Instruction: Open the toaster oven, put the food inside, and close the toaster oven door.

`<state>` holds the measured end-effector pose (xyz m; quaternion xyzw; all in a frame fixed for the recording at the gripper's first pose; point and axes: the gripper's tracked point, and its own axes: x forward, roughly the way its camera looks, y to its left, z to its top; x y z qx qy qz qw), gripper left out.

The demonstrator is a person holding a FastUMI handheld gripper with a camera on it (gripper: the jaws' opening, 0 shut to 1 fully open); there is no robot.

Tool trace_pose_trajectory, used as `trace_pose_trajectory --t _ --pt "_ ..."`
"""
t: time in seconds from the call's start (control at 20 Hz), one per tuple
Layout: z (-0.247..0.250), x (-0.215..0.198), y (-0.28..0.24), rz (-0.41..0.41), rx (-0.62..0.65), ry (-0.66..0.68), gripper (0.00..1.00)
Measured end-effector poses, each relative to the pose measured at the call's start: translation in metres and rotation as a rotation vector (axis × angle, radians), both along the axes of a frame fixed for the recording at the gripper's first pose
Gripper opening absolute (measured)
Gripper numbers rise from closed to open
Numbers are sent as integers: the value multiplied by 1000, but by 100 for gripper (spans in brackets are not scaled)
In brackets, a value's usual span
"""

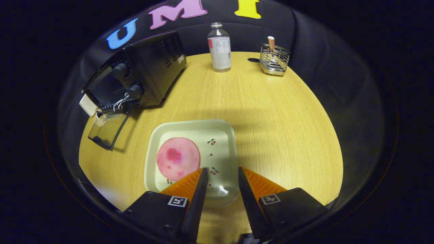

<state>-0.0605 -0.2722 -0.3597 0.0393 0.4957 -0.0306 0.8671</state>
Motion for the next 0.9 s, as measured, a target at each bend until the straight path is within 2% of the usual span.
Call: trace_pose_trajectory --t 0.2,0.4,0.45,0.55,0.75,0.9 --pt "1 -5 8 5 1 12 63" --pt "0 -6 5 -65 41 13 38" --pt "1 -4 3 -86 55 8 25" --pt "1 -5 4 -96 86 0 14" --pt "2 -5 8 -124 139 -15 7" --pt "0 -8 24 -207 297 9 6"
